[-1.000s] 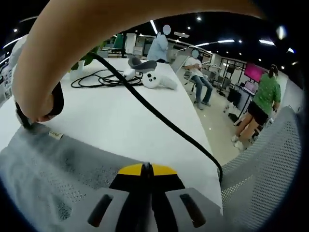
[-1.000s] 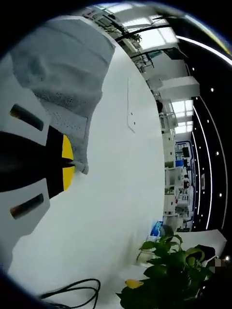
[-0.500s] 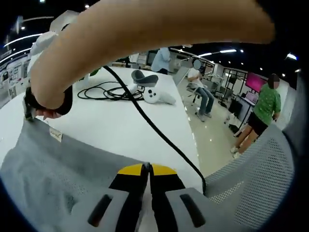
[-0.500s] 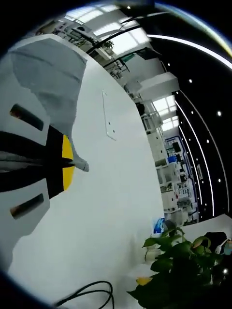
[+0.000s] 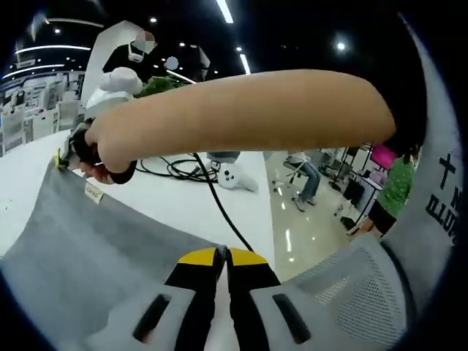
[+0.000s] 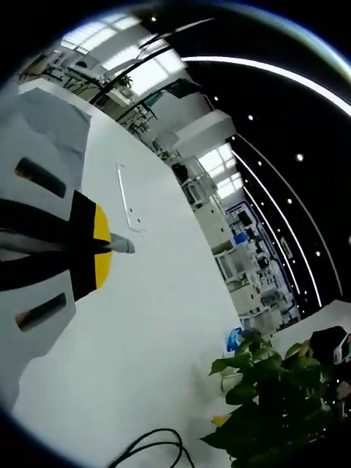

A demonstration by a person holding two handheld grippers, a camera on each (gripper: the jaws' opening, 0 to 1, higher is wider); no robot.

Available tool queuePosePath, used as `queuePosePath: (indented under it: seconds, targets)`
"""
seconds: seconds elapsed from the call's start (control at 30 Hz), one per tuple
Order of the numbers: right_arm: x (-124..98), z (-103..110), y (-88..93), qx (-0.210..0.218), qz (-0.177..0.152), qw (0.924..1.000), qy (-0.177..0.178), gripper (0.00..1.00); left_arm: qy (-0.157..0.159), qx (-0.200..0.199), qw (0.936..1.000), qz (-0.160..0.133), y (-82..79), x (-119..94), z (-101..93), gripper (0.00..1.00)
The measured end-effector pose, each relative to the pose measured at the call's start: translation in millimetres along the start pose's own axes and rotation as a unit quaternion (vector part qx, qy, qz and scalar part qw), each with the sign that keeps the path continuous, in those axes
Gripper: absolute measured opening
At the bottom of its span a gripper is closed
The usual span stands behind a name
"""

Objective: Fold the towel on the table until its edges align and the towel forms a compact rectangular stack.

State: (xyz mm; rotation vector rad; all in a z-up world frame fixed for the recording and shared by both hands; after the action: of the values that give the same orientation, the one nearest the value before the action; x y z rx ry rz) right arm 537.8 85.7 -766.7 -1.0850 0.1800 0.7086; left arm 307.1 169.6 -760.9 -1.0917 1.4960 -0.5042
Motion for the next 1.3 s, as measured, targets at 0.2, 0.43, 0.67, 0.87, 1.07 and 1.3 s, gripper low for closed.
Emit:
queuePosePath:
  seconds: [0.2, 0.43, 0.67, 0.87, 1.07, 1.3]
  targets:
    - [5, 4, -18.2, 0.008, -0.024, 0.9996, -0.011, 0.00, -0.008, 0.008, 0.9996, -0.024, -17.8, -28, -3.0, 0.04]
    - [1, 4, -31.8, 0.011, -0.040, 0.9990, -0.015, 0.00, -0.010, 0.025, 0.9981, -0.055, -37.5, -45, -12.9, 0.05]
    - [-16, 1, -42.2, 0.011, -0.053, 0.9984, -0.012, 0.00, -0.006, 0.035, 0.9966, -0.075, -50.0, -48, -23.6, 0.05]
    - [-34, -6, -51.4, 0.013, -0.069, 0.9975, -0.006, 0.00, 0.001, 0.040, 0.9946, -0.096, -62.7, -45, -30.7, 0.05]
    - [-54, -16, -62.0, 0.015, -0.080, 0.9966, 0.005, 0.00, 0.010, 0.042, 0.9926, -0.113, -75.1, -35, -40.9, 0.05]
    - [-72, -17, -73.7, 0.016, -0.091, 0.9957, 0.004, 0.00, 0.011, 0.045, 0.9908, -0.128, -82.4, -39, -47.4, 0.05]
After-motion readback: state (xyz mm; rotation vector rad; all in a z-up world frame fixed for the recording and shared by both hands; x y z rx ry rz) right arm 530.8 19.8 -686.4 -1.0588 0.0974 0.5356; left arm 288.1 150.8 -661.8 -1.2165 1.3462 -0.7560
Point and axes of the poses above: the point that each gripper's makers call its tool centre point, and the gripper's own axes: x roughly forward along the fingers, z roughly to its left, y roughly out of its underside, the point moved 8 cm from there along -x, roughly backward along the fingers, and after that the axes turned 9 degrees about z, right-handed, at the moved point
